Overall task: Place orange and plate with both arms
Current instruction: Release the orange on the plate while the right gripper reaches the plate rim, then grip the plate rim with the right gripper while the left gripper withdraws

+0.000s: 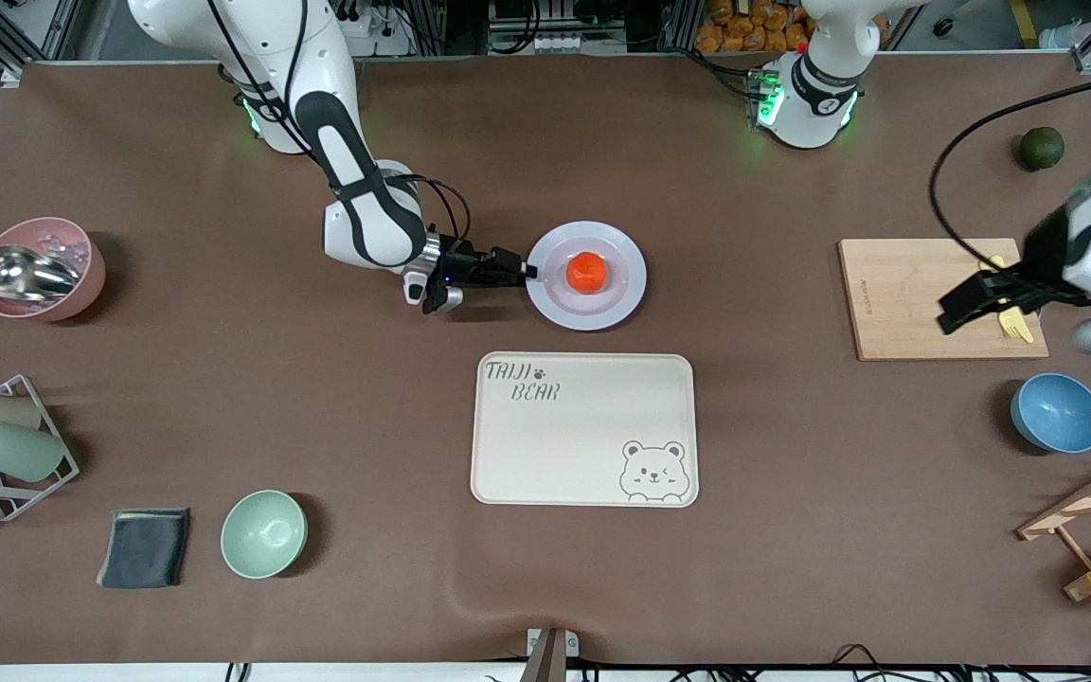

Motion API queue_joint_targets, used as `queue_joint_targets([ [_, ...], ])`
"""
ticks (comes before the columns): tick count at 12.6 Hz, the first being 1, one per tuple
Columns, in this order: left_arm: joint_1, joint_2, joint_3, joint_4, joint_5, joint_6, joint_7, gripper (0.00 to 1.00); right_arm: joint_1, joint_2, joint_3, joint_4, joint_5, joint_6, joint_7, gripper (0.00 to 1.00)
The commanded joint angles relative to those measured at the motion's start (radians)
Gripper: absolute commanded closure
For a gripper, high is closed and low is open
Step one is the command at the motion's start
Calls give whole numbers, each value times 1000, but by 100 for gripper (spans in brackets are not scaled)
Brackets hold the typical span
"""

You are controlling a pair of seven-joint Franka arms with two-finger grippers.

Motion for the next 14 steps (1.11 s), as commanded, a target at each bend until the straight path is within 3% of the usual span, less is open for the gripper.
queue_joint_targets([
  [1, -109, -46, 149, -22, -21, -49, 83, 0, 54, 7, -9, 22, 68, 55, -26, 50],
  [3, -165, -58, 223, -31, -23, -58, 114, 0, 75, 14, -9, 37, 94, 74, -28, 54],
  [4, -215, -69, 292, -36, -23, -66, 123, 0, 89, 26, -9, 43, 114, 76, -29, 59],
  [6, -229, -69, 328, -34, -26, -66, 176, 0, 95, 30, -9, 49, 131, 91, -35, 68],
  [8, -223, -71, 329, -46, -38, -66, 187, 0, 105, 28, -9, 49, 136, 94, -35, 94],
  [9, -220, -74, 326, -49, -42, -66, 186, 0, 103, 28, -9, 49, 136, 94, -34, 100],
  [14, -122, -136, 201, -120, -96, -66, 167, 0, 82, 11, -8, 51, 137, 82, -11, 100],
])
